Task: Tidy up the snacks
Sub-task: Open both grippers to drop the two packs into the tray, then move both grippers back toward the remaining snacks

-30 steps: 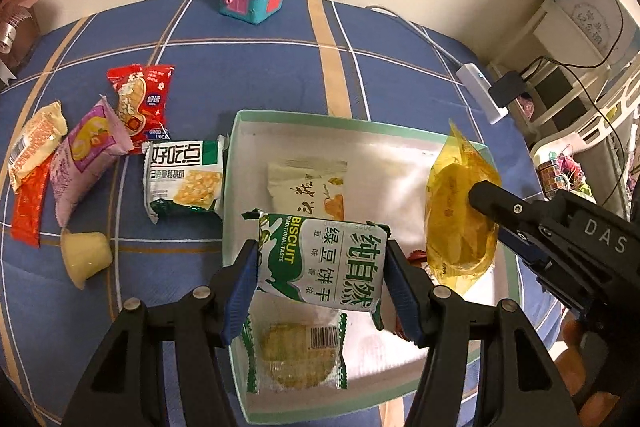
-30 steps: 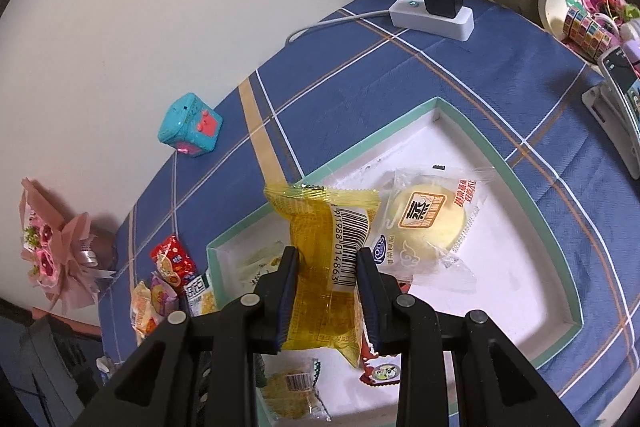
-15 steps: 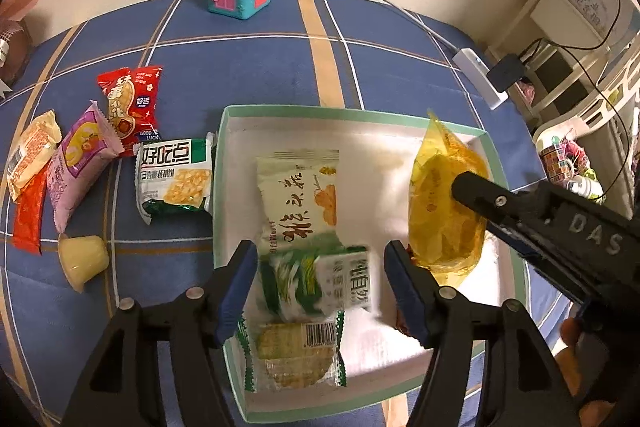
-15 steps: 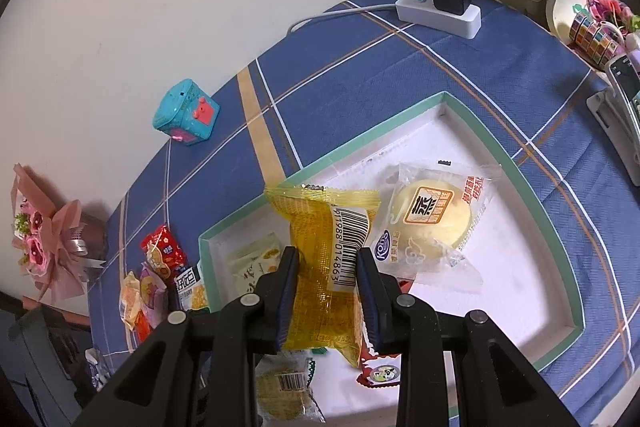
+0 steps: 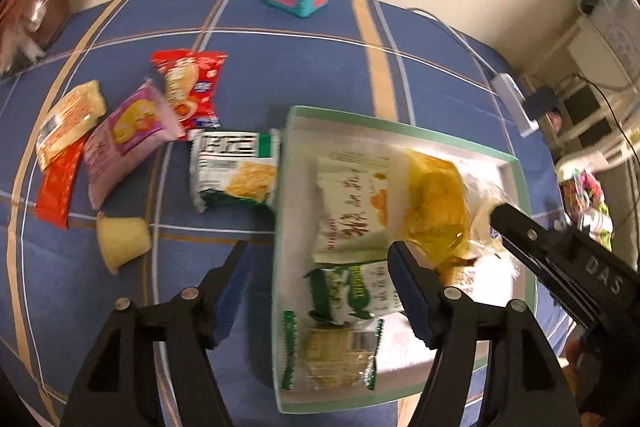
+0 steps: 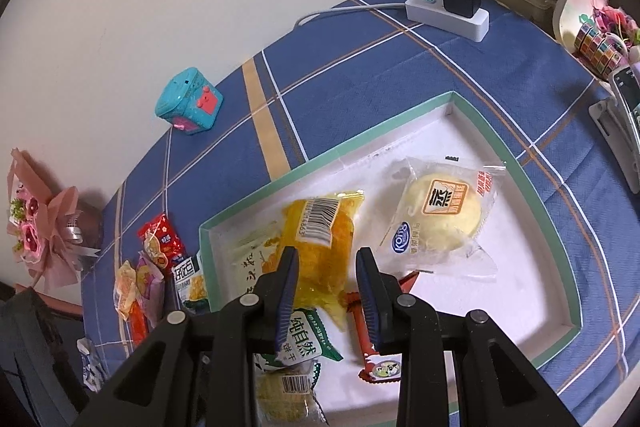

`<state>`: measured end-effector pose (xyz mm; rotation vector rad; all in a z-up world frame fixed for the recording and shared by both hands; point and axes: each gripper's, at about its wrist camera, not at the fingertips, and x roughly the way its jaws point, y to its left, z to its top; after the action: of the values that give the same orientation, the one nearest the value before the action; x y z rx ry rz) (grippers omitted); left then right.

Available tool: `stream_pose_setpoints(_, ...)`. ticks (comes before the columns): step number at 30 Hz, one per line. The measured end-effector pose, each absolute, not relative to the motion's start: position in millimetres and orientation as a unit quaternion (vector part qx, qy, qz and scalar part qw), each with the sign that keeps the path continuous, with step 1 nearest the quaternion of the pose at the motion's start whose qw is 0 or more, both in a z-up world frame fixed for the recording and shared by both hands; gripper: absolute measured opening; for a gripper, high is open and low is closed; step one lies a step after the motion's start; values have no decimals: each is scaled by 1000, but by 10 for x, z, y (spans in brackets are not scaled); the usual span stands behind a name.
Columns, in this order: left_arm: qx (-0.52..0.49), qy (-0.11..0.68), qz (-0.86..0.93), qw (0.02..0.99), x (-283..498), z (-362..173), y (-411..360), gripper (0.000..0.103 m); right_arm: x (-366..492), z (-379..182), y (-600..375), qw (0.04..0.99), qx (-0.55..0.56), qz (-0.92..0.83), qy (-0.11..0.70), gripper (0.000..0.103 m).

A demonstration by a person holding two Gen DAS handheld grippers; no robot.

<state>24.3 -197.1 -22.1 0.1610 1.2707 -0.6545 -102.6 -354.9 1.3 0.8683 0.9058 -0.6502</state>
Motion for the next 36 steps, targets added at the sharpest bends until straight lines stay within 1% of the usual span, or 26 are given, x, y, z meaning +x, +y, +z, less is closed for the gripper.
stream_pose_setpoints(2, 71, 581, -285, 759, 296, -205, -1898, 76, -1009, 32, -3520, 762, 391, -299, 421, 32)
stream_pose_setpoints(4, 70, 579, -271, 766, 335, -179, -1829, 76, -987, 56, -3482, 763, 381, -301, 427, 33)
stream_pose_setpoints(5, 69, 578, -261, 770, 366, -162, -1779, 77, -975, 68, -3458, 764, 374, -302, 430, 37)
stream_pose_setpoints(6, 69, 577, -254, 773, 388, -153, -1741, 77, -956, 82, -3429, 765, 364, -304, 436, 46)
stream_pose_setpoints(7, 70, 576, -246, 776, 414, -145, -1700, 77, -940, 94, -3403, 765, 353, -309, 441, 53)
stream_pose_setpoints(8, 72, 574, -237, 780, 433, -135, -1656, 77, -930, 102, -3385, 766, 345, -313, 444, 66)
stream_pose_setpoints(9, 76, 570, -226, 787, 458, -118, -1607, 77, -913, 113, -3357, 767, 334, -318, 447, 73)
stream_pose_setpoints(11, 81, 563, -209, 795, 494, -96, -1536, 88, -886, 122, -3323, 768, 322, -319, 453, 75)
stream_pose_setpoints(12, 80, 561, -202, 798, 512, -89, -1506, 94, -874, 122, -3306, 768, 317, -318, 456, 79)
stream_pose_setpoints(14, 73, 560, -194, 802, 539, -81, -1455, 94, -849, 114, -3268, 769, 305, -317, 464, 86)
stream_pose_setpoints(18, 72, 560, -186, 804, 567, -96, -1422, 97, -798, 110, -3198, 772, 285, -315, 473, 92)
stream_pose_setpoints(20, 75, 556, -184, 807, 580, -100, -1435, 100, -775, 117, -3169, 775, 275, -314, 474, 101)
stream_pose_setpoints(23, 84, 545, -174, 816, 581, -87, -1433, 103, -757, 128, -3138, 779, 266, -314, 473, 103)
stream_pose_setpoints(36, 101, 514, -158, 837, 584, 39, -1389, 103, -737, 141, -3103, 785, 237, -320, 475, 103)
